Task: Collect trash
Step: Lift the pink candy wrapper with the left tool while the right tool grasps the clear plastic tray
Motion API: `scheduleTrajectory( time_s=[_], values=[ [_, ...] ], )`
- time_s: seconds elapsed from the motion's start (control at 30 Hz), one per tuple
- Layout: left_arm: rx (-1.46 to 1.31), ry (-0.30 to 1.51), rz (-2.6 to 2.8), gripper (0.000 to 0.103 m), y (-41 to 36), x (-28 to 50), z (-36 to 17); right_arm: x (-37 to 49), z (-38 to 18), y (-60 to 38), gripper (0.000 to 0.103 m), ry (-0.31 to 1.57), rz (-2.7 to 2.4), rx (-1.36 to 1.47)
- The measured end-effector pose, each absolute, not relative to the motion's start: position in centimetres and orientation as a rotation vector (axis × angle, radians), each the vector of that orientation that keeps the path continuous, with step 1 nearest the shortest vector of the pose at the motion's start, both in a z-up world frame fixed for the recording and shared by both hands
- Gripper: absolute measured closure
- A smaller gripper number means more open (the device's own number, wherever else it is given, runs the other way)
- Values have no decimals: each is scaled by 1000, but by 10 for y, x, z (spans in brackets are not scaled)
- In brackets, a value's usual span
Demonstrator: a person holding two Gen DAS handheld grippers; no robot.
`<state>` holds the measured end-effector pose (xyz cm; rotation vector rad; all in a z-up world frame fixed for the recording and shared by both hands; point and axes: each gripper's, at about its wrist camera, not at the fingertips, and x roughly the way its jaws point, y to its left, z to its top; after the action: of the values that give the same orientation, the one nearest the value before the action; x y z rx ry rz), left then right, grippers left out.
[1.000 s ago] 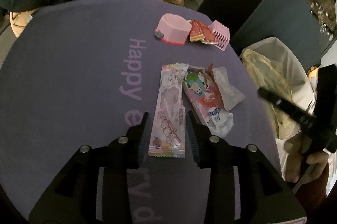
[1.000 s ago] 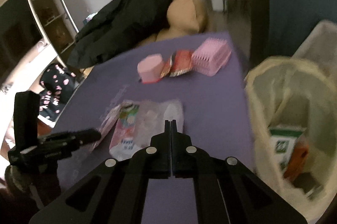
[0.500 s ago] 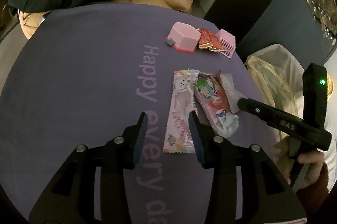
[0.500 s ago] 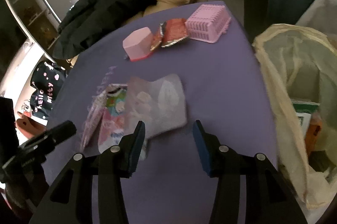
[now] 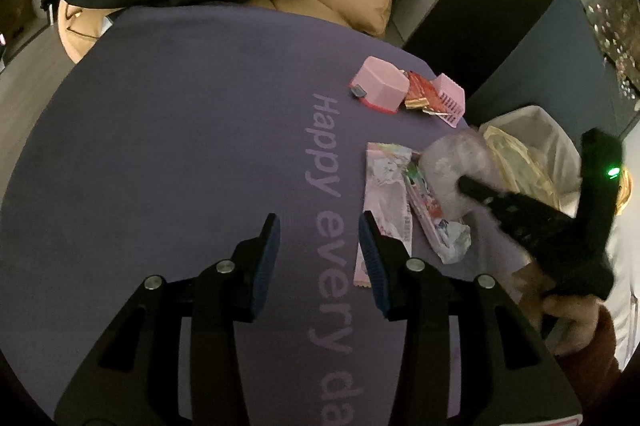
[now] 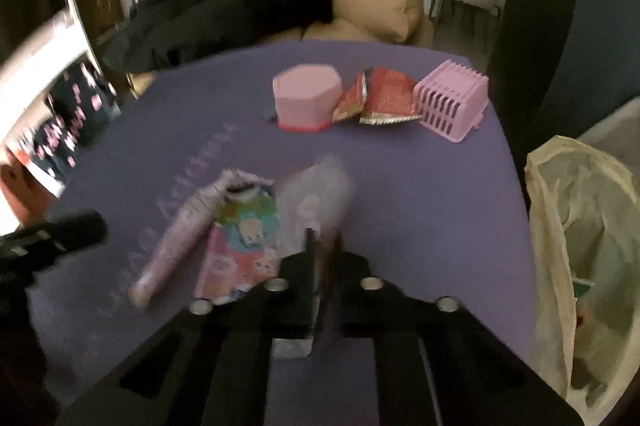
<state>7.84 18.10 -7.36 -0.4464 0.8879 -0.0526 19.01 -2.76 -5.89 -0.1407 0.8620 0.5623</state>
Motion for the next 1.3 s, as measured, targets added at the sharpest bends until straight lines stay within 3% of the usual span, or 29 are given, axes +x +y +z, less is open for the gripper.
scheduleTrajectory(
  time_s=[0.33,0.77,0.87,0.93,1.3],
  values=[
    [-374,918,-154,63,152,106,-80,161,-1,-89,97,728,568,-34],
    [-320,984,-155,63,132,158,-87,156,-21,-126,97,752,577,27],
    [-285,998,-158,77,123,163,-86,154,-22,-133,97,748,573,33],
    [-293,1003,-160,81,121,164,-84,152,-19,-140,97,736,570,40],
    [-170,801,-141,84,85,143,0,140,12,-180,97,621,551,80]
  ],
)
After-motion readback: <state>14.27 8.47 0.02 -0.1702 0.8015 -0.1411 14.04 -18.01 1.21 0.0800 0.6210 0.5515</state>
